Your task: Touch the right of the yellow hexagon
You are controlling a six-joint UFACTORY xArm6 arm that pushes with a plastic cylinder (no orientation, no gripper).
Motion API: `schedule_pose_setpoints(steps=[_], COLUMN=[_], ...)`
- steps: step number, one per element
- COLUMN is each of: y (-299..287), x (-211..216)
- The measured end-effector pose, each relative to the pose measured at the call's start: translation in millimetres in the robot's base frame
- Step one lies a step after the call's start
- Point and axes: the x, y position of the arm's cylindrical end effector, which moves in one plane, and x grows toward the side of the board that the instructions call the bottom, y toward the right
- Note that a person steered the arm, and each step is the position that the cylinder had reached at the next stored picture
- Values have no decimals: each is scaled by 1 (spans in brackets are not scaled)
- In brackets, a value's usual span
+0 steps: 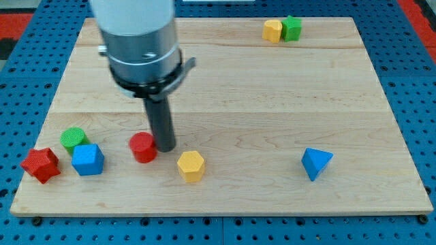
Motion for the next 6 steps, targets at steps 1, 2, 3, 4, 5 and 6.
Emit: schedule_pose_setpoints(steps=[1,2,3,4,5,6], y=[-37,19,77,112,81,86], x=[0,-14,-12,2,25,69])
